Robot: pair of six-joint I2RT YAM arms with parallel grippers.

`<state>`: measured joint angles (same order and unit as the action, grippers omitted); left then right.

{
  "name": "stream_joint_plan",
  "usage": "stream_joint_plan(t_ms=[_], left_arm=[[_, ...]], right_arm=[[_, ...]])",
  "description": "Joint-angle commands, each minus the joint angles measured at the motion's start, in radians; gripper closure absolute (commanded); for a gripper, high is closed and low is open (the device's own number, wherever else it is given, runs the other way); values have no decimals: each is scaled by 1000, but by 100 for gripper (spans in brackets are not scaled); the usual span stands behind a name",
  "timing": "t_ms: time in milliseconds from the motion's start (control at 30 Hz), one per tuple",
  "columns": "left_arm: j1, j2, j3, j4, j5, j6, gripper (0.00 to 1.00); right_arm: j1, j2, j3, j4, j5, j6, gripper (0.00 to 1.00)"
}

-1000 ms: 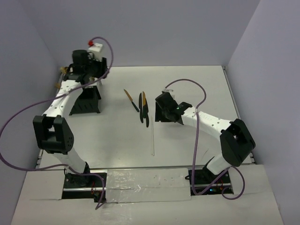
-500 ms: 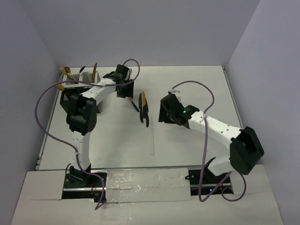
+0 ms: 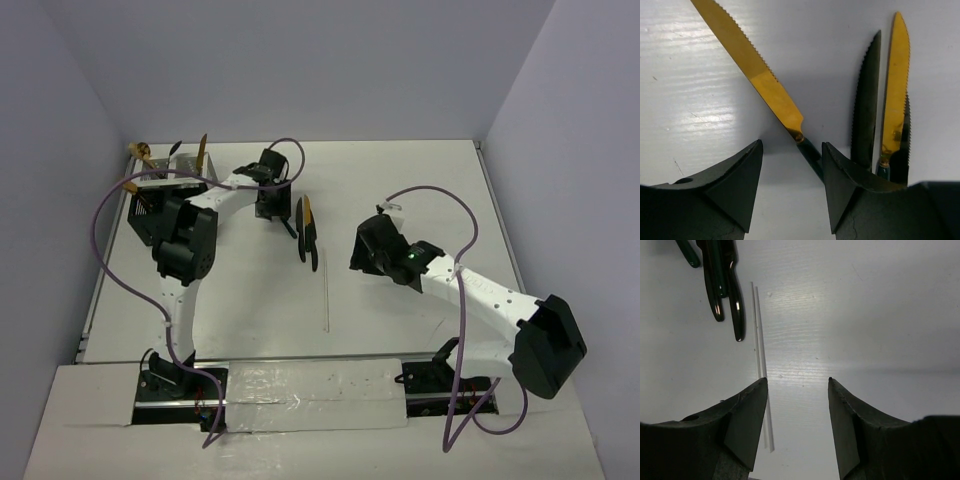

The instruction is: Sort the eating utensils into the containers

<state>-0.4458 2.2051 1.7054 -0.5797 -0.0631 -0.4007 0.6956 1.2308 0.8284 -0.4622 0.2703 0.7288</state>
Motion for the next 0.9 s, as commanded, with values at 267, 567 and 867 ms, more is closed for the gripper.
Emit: stream_joint_plan(t_ms=[267,567,867], left_arm=[[-27,39,-4,-24,-126,89,48],[-10,-70,-155,-5,-103,160,88],[88,-255,-96,82,30,126,100]], right_arm=[[-4,-67,-23,53,46,27,41],[-4,-60,-17,74,69,11,41],[-4,-70,-31,85,79,6,41]])
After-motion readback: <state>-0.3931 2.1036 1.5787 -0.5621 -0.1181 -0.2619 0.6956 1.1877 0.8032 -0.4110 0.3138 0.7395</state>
